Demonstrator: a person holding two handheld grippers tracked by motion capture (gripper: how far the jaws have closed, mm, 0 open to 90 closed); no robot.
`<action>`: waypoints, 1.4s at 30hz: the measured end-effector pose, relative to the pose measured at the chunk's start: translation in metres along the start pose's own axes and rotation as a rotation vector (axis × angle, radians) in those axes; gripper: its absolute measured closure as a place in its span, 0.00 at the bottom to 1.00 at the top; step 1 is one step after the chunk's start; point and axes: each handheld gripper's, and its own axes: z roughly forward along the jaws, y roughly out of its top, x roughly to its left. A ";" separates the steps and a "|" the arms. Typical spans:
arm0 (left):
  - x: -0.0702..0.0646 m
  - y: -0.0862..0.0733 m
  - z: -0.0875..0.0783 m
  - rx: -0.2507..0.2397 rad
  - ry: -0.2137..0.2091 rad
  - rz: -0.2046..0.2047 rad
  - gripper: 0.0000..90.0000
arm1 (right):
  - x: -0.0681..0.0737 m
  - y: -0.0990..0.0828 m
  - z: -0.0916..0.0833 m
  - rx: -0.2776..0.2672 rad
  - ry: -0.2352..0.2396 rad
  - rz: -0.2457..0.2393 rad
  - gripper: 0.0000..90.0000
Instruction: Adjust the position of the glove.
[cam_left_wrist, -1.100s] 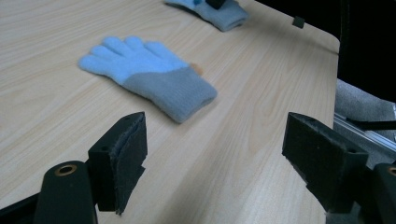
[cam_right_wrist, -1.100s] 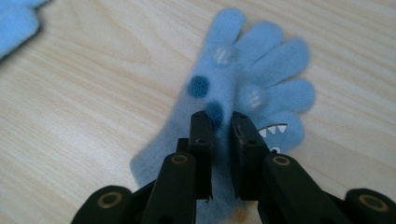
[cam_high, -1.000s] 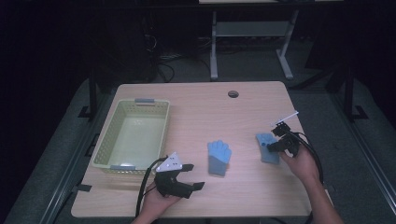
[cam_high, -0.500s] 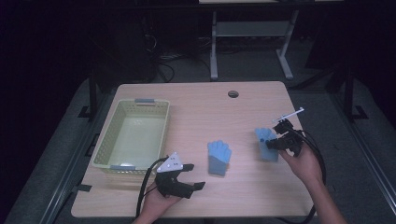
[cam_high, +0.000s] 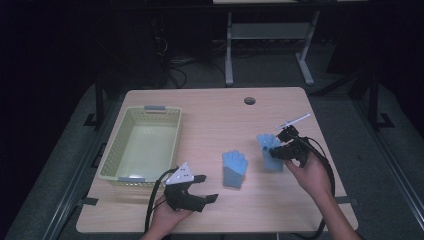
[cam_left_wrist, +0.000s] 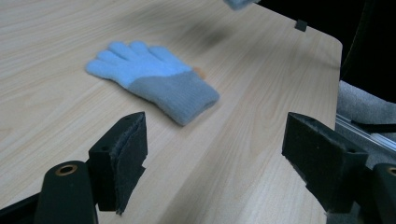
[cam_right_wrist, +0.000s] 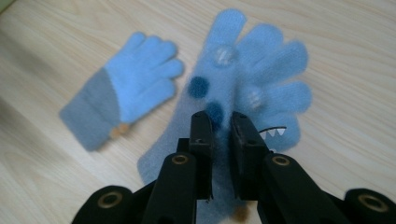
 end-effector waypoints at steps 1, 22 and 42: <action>0.000 0.000 0.000 -0.004 -0.001 -0.002 0.24 | 0.003 0.001 0.001 0.002 0.006 0.000 0.90; 0.000 0.000 -0.003 -0.011 0.009 0.007 0.24 | 0.057 0.022 0.041 0.032 0.113 -0.023 0.88; 0.002 0.001 -0.005 -0.012 0.012 -0.001 0.24 | 0.081 0.018 0.071 0.042 0.124 0.008 0.86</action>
